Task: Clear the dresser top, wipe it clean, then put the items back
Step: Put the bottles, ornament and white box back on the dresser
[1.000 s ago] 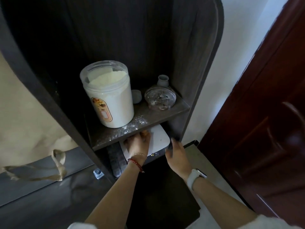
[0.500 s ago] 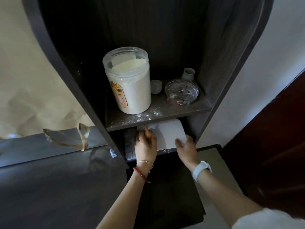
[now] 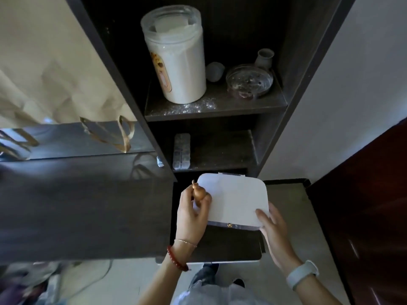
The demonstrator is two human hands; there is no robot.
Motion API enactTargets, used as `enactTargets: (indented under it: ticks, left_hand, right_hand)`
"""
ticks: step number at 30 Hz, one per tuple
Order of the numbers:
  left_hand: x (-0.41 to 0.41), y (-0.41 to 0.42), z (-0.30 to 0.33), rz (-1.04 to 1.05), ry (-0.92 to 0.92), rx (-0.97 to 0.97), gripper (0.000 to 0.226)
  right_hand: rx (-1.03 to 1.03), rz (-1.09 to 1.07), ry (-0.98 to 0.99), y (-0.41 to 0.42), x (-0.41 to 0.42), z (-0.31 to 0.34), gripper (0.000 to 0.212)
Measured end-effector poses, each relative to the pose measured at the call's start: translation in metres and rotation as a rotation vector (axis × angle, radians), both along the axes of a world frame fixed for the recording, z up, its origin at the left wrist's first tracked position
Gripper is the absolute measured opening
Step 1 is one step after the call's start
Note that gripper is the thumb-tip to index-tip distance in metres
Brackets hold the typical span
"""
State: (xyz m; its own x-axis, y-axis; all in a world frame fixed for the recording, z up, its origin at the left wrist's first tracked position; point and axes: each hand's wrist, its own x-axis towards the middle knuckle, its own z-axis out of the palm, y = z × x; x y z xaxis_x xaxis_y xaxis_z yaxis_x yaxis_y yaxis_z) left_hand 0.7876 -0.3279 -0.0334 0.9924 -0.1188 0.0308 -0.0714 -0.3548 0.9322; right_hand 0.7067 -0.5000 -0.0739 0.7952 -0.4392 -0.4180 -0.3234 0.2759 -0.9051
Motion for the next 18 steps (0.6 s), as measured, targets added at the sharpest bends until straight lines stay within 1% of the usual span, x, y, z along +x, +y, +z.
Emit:
enactTargets:
  ticks: [2,3,7,10,12,13,16,18]
  left_hand:
    - [-0.018,0.012,-0.001,0.073,0.046,-0.014,0.025]
    - [-0.026,0.020,-0.002,0.116,0.079,-0.025,0.028]
    - [-0.046,0.064,-0.008,0.313,0.128,0.012,0.025]
    - [-0.043,0.110,-0.009,0.439,0.138,0.027,0.017]
    - [-0.036,0.142,-0.008,0.497,0.134,0.040,0.017]
    - [-0.031,0.159,-0.007,0.531,0.136,0.040,0.017]
    - [-0.009,0.218,-0.011,0.635,0.171,-0.003,0.009]
    - [0.008,0.264,-0.019,0.660,0.196,-0.031,0.007]
  right_hand:
    - [0.058,0.060,0.039,0.005,-0.008,-0.006,0.031]
    - [0.084,0.077,0.057,0.011,-0.009,-0.008,0.031]
    - [0.111,0.196,0.104,0.053,-0.003,-0.011,0.031]
    - [0.086,0.305,0.103,0.099,0.012,-0.009,0.044]
    - [0.075,0.362,0.098,0.134,0.026,-0.003,0.054]
    - [0.071,0.391,0.092,0.152,0.035,-0.001,0.055]
    - [0.003,0.478,0.073,0.210,0.065,0.007,0.049]
    - [-0.142,0.534,0.075,0.253,0.084,0.004,0.047]
